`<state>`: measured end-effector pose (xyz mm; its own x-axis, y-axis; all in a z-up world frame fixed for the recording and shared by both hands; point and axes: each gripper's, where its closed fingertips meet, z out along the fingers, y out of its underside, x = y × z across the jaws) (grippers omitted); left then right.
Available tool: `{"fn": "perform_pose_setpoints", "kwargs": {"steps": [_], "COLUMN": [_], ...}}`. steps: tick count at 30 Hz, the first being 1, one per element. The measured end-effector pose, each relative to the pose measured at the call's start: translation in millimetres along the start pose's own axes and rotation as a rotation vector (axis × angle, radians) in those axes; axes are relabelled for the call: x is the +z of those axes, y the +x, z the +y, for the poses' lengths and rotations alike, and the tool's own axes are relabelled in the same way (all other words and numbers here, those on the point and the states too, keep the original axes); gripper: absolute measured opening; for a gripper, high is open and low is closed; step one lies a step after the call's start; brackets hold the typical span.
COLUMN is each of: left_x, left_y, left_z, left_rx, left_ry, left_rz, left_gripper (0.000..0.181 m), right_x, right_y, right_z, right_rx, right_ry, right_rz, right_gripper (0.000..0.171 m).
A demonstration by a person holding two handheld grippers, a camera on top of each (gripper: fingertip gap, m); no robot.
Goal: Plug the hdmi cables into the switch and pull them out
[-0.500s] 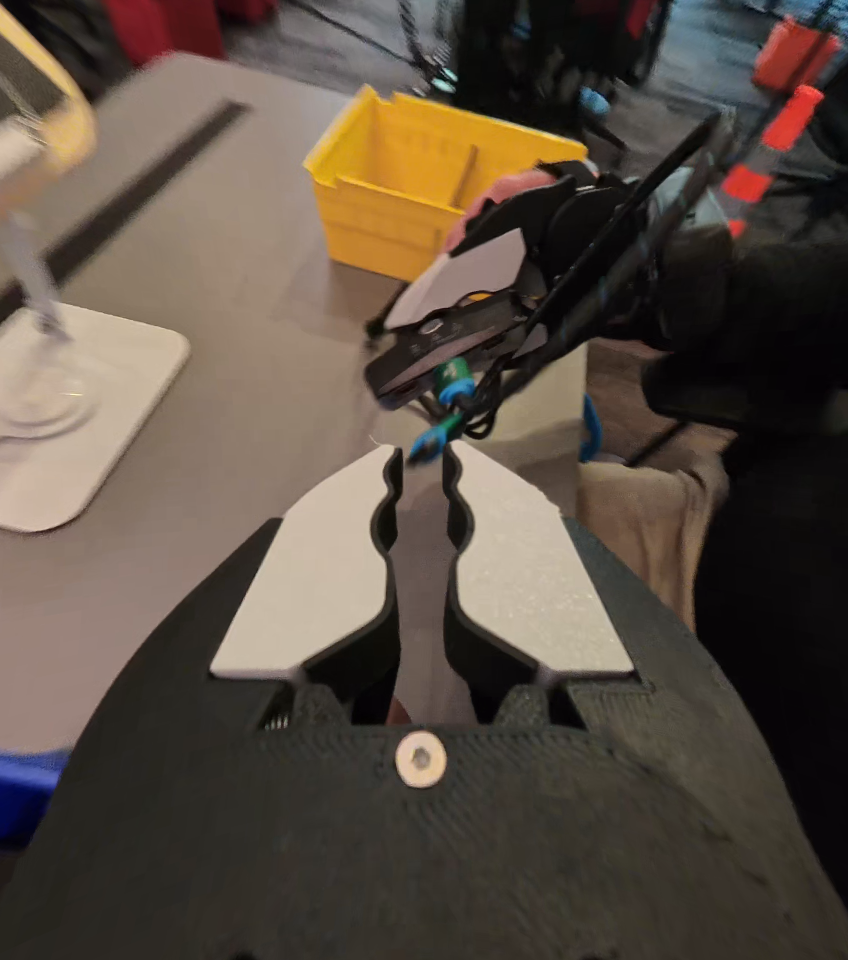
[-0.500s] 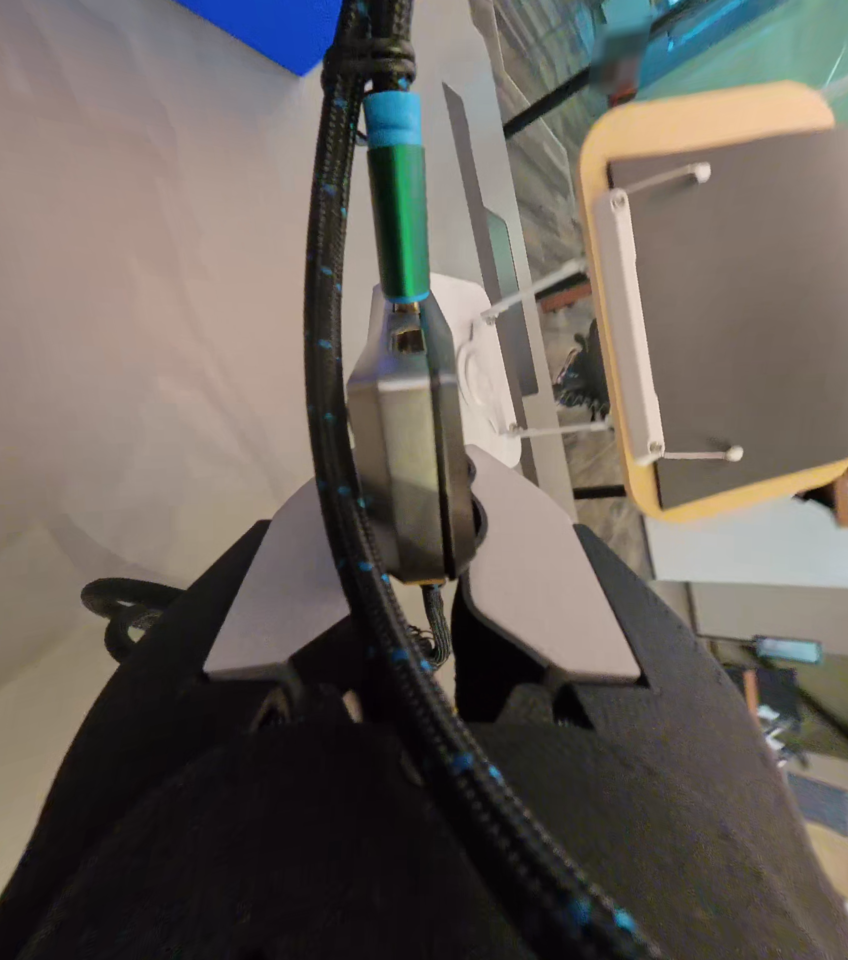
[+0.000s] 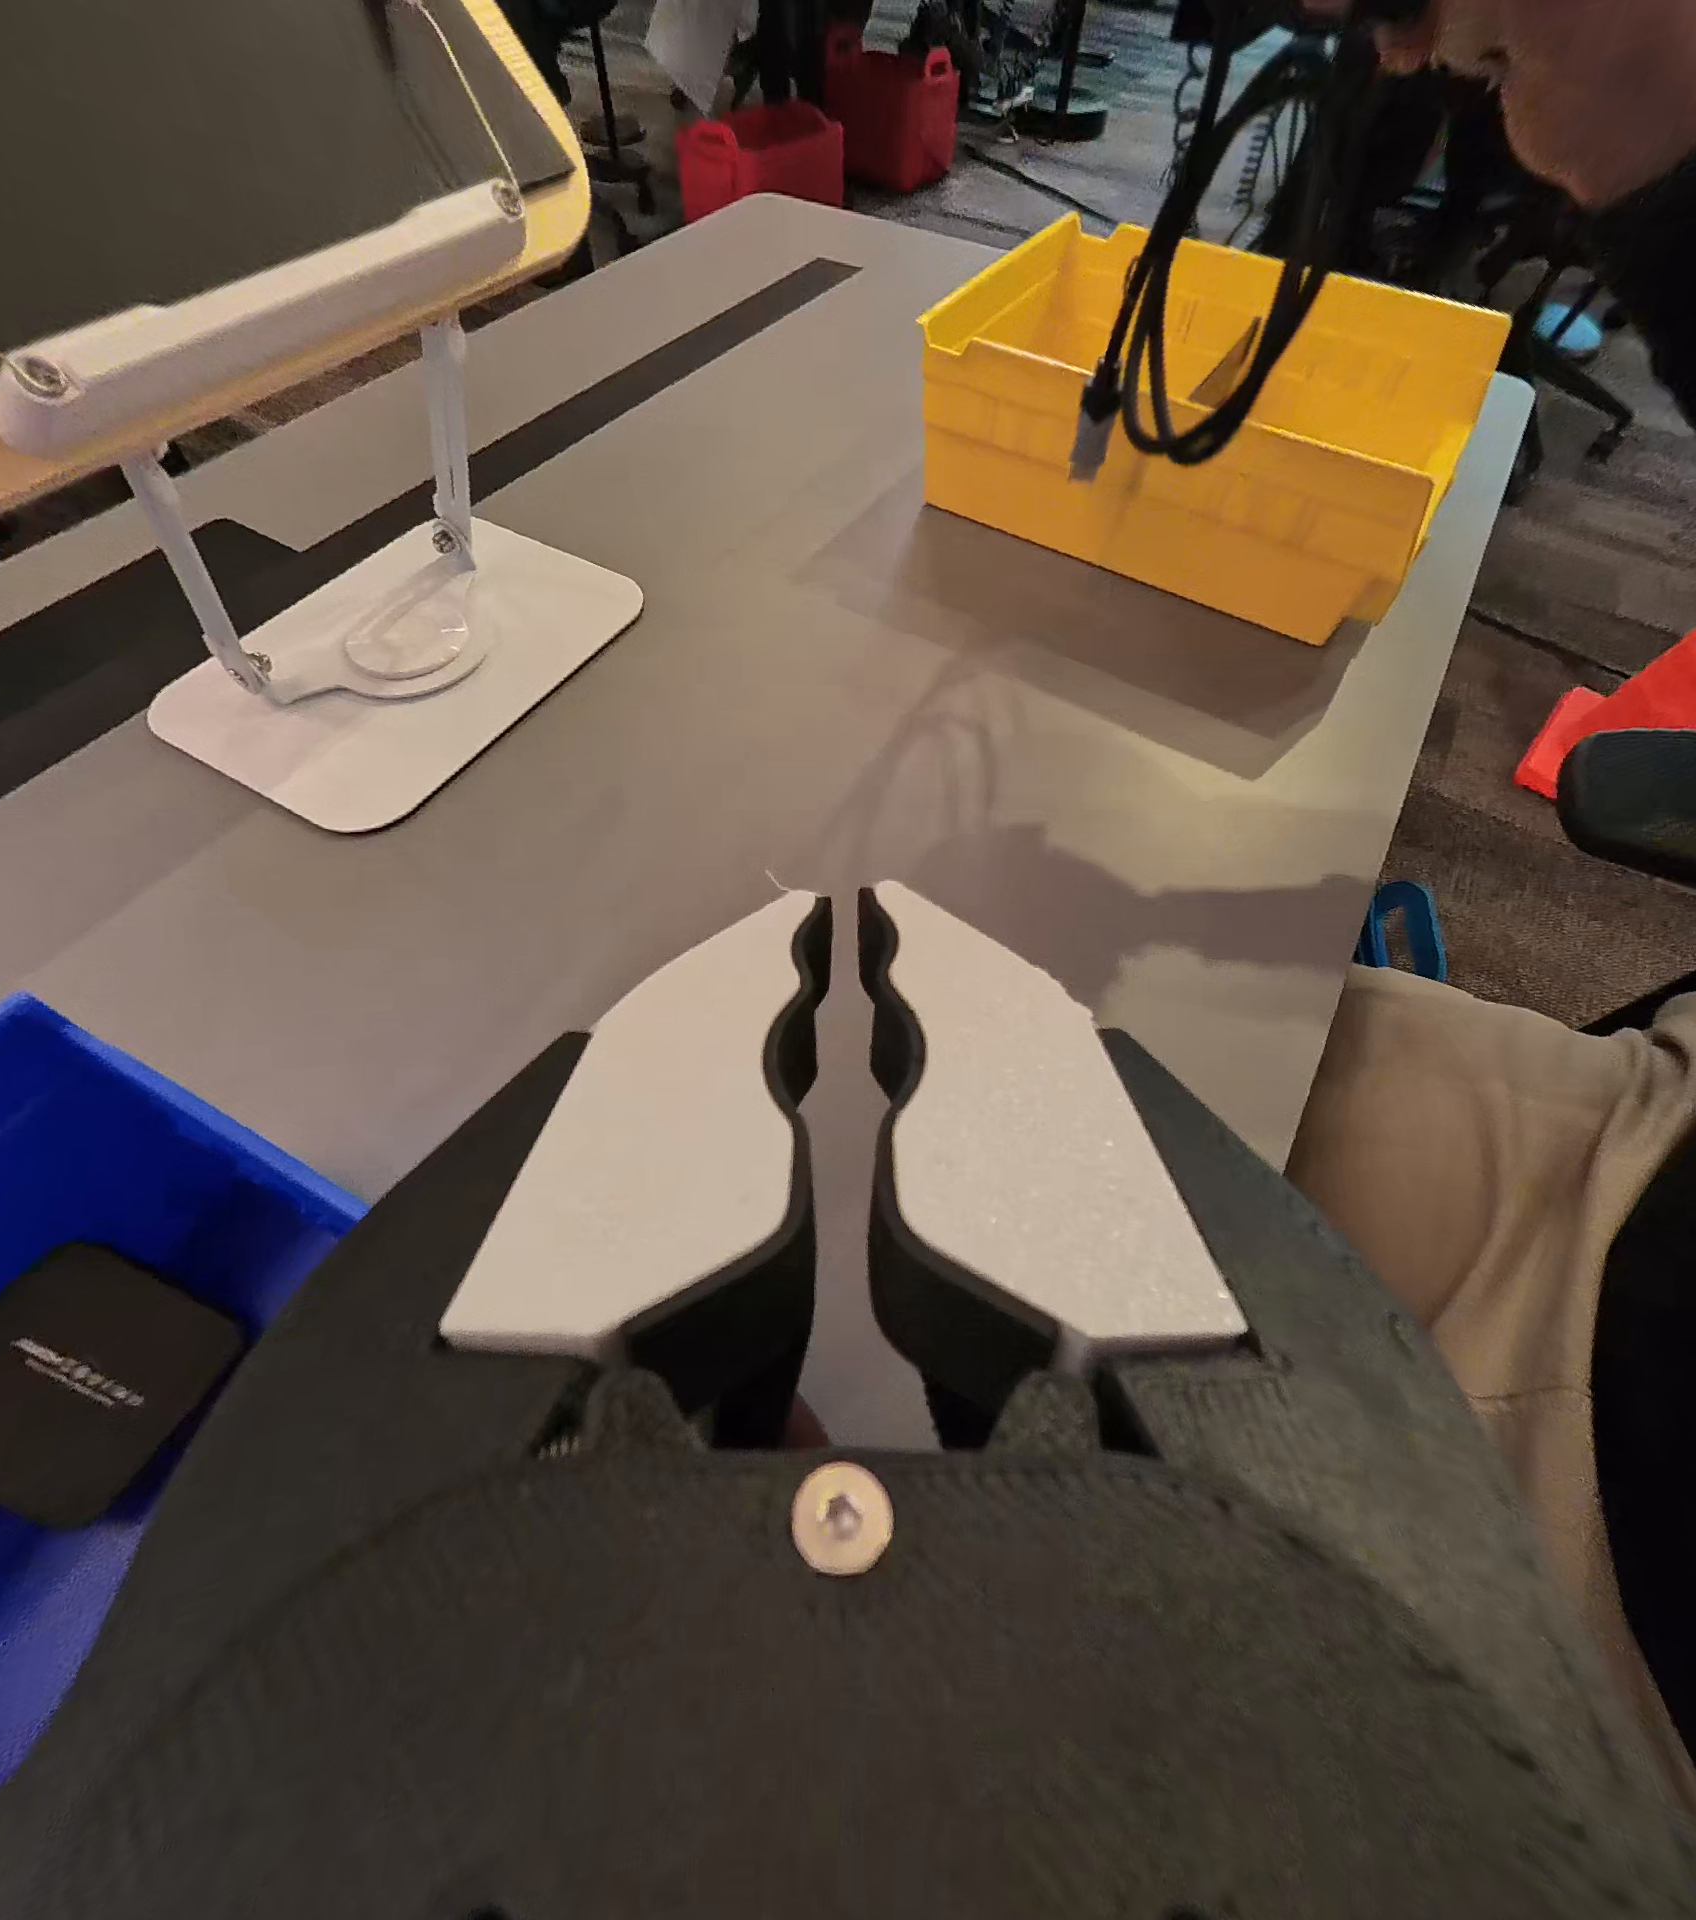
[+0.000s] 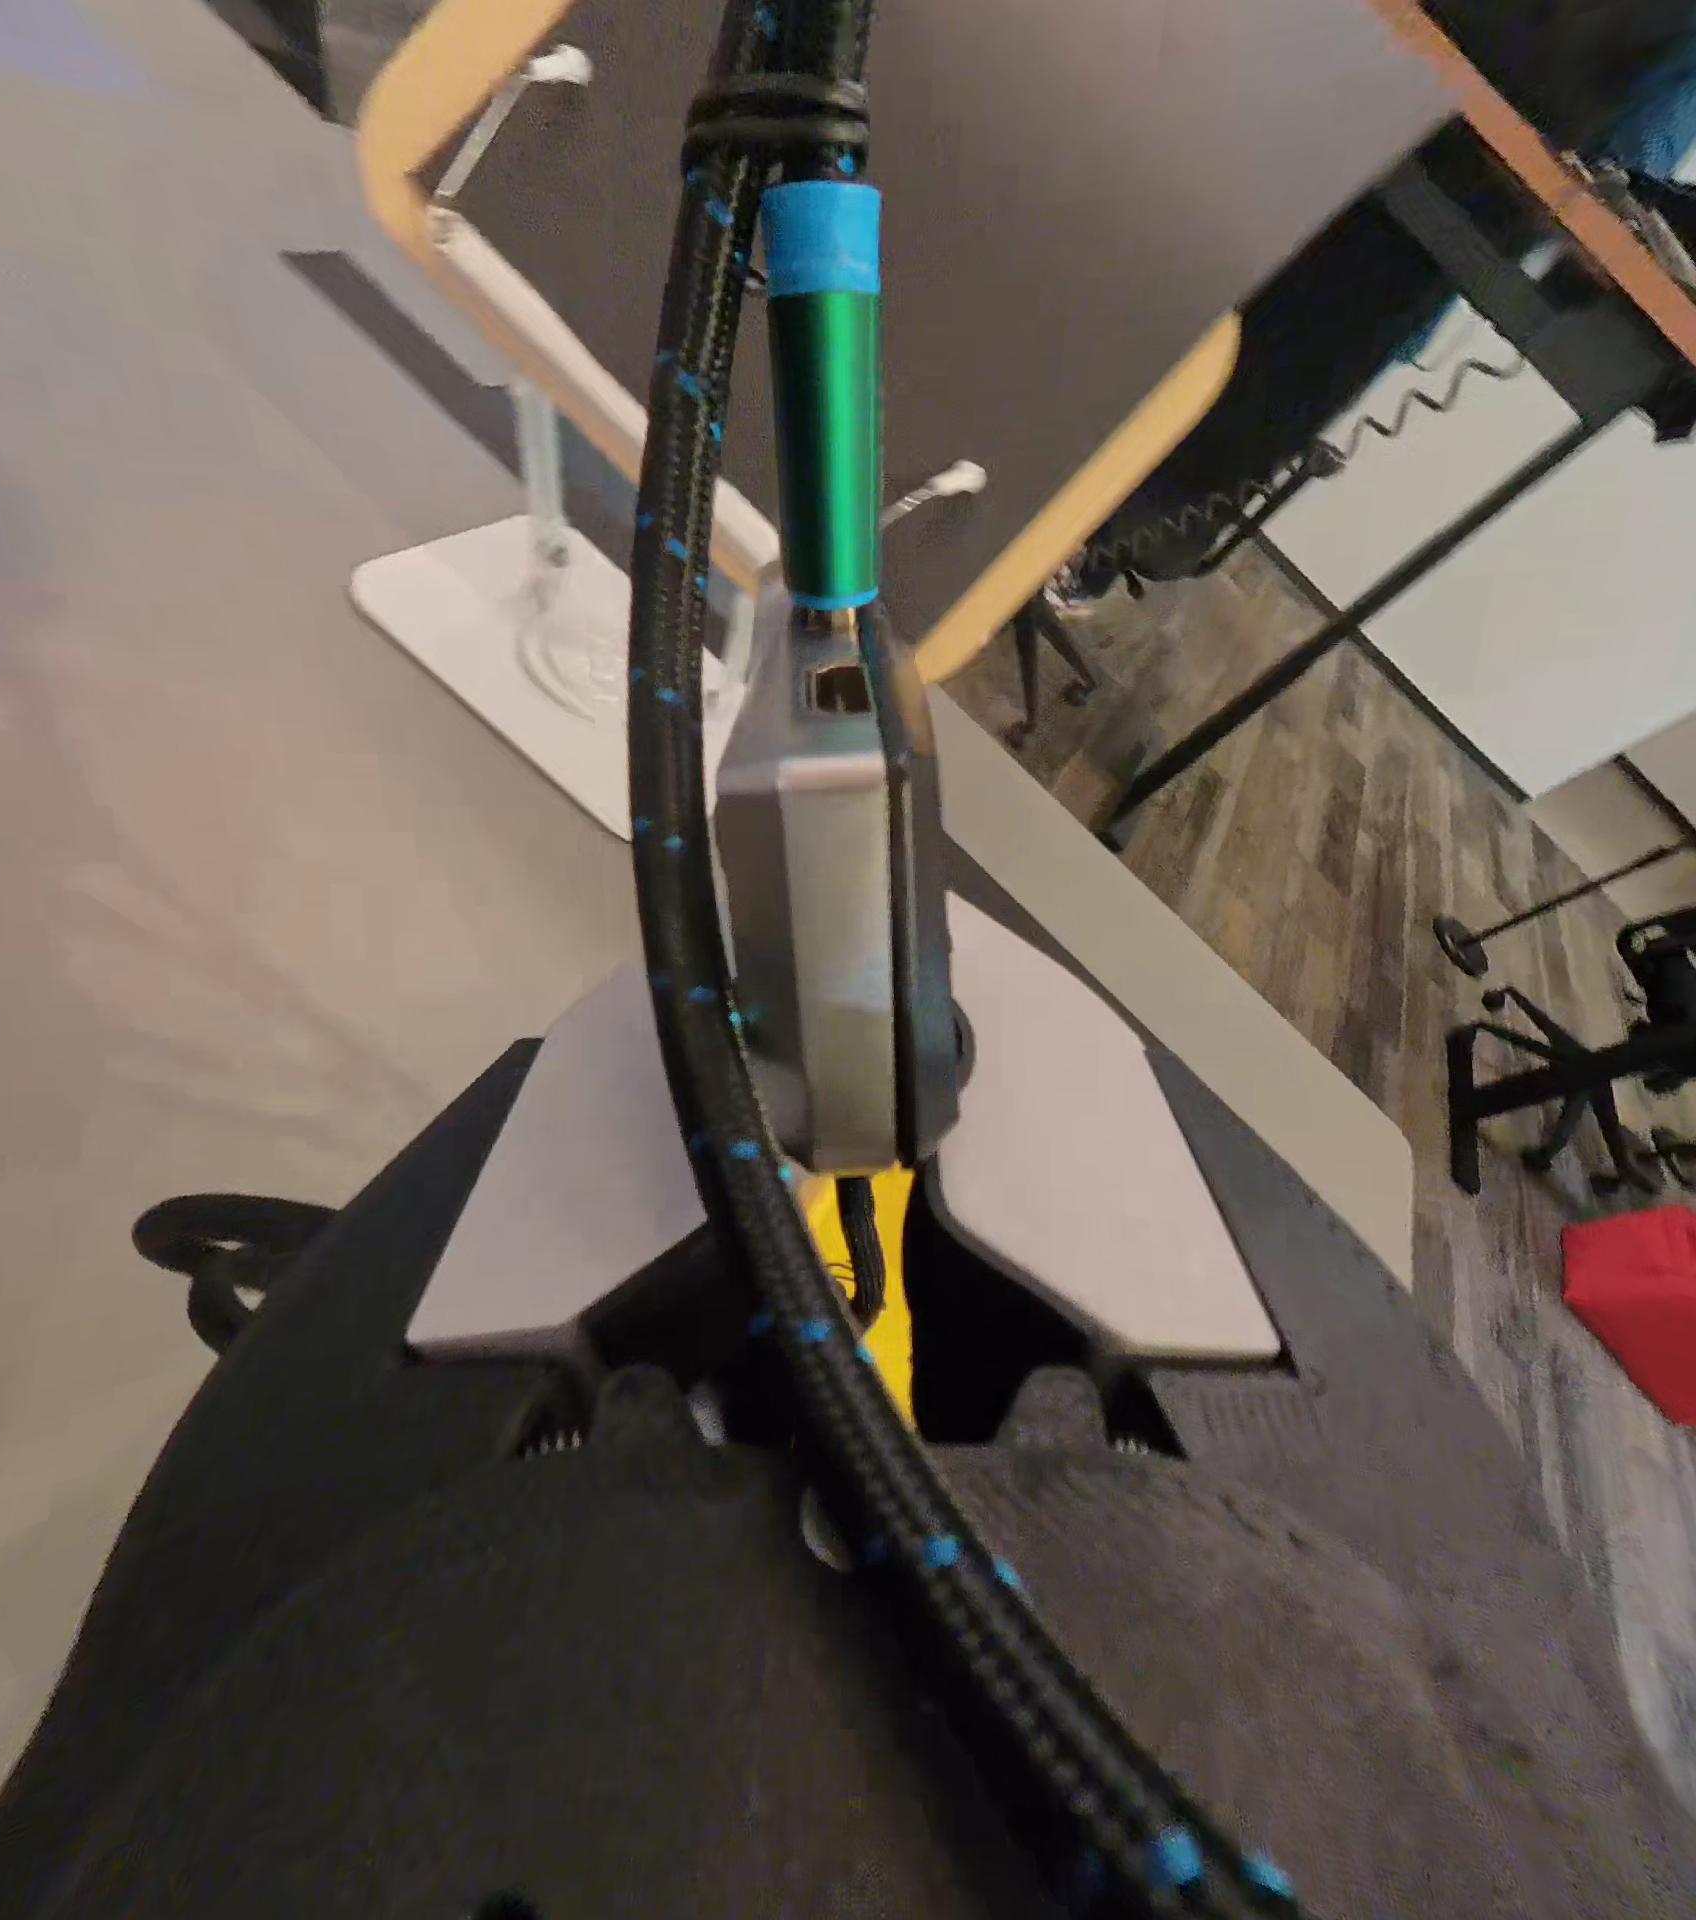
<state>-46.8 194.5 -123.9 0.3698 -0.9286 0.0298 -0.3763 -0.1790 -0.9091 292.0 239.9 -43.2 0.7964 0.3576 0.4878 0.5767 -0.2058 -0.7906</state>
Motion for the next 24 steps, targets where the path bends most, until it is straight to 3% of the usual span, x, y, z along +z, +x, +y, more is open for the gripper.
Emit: {"fn": "perform_pose_setpoints", "kwargs": {"steps": [5, 10, 19, 24], "left_x": [5, 10, 20, 23], "left_y": [1, 2, 2, -1], "left_z": [15, 16, 31, 35], "left_rx": [0.018, 0.046, 0.107, 0.092], "left_ry": [-0.025, -0.026, -0.087, -0.083], "left_rz": [-0.024, -0.03, -0.054, -0.051], "left_gripper": [0.004, 0.004, 0.003, 0.003], "right_x": [-11, -20, -22, -5], "right_y": [67, 102, 134, 138], "right_z": [16, 25, 54, 99], "right_rx": [0.118, 0.209, 0.324, 0.363], "right_ry": [-0.028, -0.021, -0.063, -0.165], "right_rz": [0.085, 0.121, 0.156, 0.162], "right_gripper": [0.019, 0.019, 0.019, 0.022]}}
